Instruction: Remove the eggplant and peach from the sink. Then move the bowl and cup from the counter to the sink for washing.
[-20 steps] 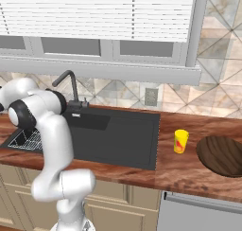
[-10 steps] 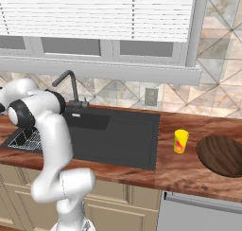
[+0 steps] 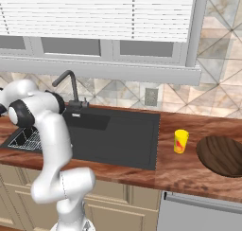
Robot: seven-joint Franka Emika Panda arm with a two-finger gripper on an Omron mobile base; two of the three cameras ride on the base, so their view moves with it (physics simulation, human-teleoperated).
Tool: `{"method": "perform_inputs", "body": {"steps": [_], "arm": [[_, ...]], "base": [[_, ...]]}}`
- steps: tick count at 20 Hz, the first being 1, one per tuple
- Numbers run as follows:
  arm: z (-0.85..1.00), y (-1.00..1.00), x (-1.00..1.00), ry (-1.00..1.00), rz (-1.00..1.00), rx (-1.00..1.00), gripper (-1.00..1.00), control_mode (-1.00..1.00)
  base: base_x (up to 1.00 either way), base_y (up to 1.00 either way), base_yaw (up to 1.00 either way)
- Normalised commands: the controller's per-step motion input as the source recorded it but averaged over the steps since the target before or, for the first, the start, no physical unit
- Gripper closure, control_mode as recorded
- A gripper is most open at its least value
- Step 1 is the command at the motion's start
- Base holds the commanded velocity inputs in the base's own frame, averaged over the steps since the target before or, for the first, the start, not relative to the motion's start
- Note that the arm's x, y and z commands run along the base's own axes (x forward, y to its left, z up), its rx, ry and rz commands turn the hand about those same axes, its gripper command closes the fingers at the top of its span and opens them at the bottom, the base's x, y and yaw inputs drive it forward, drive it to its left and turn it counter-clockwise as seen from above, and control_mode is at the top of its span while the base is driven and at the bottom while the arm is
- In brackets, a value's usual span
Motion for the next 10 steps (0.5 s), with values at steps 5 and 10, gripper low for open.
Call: {"method": "perform_inputs", "body": {"steps": [5, 10], "arm": [[-0.1, 0.08, 0.09, 0.0, -0.08, 0.0, 1.0, -1.0], [-0.06, 0.08, 0.11, 0.0, -0.12, 0.0, 1.0, -1.0]], "base": [[0.0, 0.0, 0.0], [0.0, 0.0, 0.0]]}}
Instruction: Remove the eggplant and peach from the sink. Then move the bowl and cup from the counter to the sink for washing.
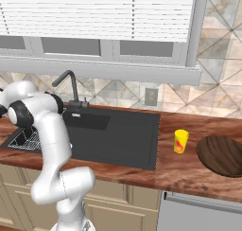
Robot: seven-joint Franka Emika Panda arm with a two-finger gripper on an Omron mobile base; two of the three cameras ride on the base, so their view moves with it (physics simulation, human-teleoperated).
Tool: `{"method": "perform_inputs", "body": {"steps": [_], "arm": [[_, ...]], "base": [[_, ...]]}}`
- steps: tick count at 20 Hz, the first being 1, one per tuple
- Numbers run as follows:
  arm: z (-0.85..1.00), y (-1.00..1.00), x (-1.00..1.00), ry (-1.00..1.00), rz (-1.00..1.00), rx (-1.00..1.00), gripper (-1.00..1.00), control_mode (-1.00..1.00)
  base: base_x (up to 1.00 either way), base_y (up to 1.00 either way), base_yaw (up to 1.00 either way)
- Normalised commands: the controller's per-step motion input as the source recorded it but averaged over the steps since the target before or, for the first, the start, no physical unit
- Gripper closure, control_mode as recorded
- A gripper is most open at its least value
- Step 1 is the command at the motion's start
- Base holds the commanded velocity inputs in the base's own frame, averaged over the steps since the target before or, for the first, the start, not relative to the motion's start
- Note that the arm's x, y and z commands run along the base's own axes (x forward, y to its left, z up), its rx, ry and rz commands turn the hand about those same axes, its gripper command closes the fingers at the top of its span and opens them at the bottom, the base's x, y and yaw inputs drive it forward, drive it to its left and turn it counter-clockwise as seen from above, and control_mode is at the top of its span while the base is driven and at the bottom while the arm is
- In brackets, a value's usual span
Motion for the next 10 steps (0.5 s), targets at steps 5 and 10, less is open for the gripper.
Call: {"method": "perform_inputs", "body": {"steps": [5, 10], "arm": [[-0.06, 0.1, 0.08, 0.0, -0.14, 0.0, 1.0, -1.0], [-0.06, 0.06, 0.08, 0.03, -0.13, 0.0, 1.0, -1.0]], "base": [[0.0, 0.0, 0.0], [0.0, 0.0, 0.0]]}}
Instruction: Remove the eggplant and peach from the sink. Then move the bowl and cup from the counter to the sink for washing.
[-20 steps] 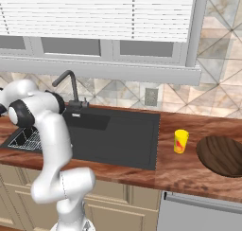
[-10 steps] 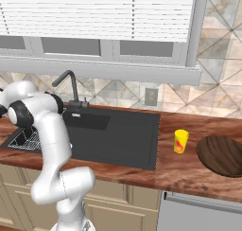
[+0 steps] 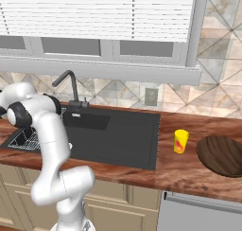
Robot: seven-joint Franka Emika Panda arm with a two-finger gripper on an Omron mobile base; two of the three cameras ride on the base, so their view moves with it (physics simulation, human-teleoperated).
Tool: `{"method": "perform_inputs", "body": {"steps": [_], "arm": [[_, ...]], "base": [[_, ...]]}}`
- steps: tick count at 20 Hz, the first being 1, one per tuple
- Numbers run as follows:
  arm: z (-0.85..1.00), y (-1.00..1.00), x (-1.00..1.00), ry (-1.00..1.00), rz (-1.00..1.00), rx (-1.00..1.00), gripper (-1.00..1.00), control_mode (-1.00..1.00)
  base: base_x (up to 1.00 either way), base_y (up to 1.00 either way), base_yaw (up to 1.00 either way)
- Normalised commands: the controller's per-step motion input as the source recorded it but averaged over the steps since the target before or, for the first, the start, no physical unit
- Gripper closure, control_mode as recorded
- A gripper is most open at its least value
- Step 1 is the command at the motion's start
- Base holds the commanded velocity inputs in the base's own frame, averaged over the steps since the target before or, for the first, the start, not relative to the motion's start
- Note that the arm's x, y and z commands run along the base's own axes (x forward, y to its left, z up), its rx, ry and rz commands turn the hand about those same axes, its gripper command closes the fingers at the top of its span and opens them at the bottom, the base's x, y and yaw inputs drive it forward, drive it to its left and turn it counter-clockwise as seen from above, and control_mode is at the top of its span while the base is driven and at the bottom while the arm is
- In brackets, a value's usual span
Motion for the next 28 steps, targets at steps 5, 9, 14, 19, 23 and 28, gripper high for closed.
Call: {"method": "perform_inputs", "body": {"steps": [5, 9, 14, 19, 23, 28], "arm": [[-0.06, 0.05, 0.07, 0.05, -0.11, 0.0, 1.0, -1.0], [-0.06, 0.04, 0.06, 0.06, -0.09, 0.0, 1.0, -1.0], [-0.06, 0.01, 0.05, 0.06, -0.06, 0.0, 1.0, -1.0], [-0.1, 0.02, 0.04, 0.03, -0.06, 0.0, 1.0, -1.0], [-0.11, 0.02, 0.06, 0.03, -0.06, 0.0, 1.0, -1.0], [-0.13, 0.05, 0.06, 0.05, -0.06, 0.04, 1.0, -1.0]], "base": [[0.0, 0.0, 0.0], [0.0, 0.0, 0.0], [0.0, 0.0, 0.0], [0.0, 0.0, 0.0], [0.0, 0.0, 0.0], [0.0, 0.0, 0.0]]}}
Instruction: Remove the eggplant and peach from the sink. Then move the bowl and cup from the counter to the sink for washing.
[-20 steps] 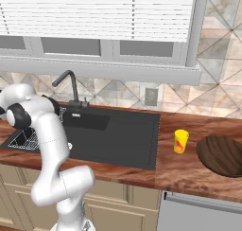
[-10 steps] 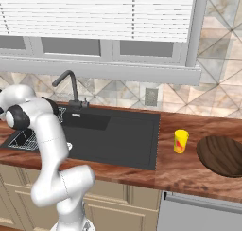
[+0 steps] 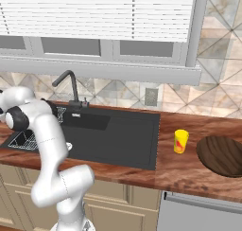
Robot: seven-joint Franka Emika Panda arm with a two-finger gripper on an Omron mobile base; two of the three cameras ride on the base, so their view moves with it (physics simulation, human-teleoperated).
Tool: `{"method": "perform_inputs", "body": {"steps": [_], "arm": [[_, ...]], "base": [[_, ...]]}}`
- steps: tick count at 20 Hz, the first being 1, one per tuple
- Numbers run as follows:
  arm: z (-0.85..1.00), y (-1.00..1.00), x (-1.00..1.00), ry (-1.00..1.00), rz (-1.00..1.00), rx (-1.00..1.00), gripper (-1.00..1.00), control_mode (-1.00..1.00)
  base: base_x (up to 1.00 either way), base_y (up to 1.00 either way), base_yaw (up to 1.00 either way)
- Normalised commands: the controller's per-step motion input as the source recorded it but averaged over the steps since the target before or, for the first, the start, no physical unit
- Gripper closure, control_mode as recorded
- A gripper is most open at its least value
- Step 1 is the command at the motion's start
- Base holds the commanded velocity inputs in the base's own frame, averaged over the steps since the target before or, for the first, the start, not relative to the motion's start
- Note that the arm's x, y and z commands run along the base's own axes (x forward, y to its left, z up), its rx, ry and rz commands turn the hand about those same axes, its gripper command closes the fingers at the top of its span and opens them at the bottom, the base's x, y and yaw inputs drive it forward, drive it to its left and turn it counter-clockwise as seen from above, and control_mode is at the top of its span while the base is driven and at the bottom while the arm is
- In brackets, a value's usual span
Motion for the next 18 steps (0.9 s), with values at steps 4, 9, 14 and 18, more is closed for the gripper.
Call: {"method": "perform_inputs", "body": {"steps": [4, 9, 14, 18], "arm": [[-0.12, 0.07, 0.06, 0.02, -0.05, 0.04, 1.0, -1.0], [-0.12, 0.07, 0.07, 0.03, -0.05, 0.03, 1.0, -1.0], [-0.13, 0.08, 0.05, 0.03, -0.04, 0.01, 1.0, -1.0], [-0.12, 0.1, 0.02, 0.03, -0.04, 0.01, 1.0, -1.0]], "base": [[0.0, 0.0, 0.0], [0.0, 0.0, 0.0], [0.0, 0.0, 0.0], [0.0, 0.0, 0.0]]}}
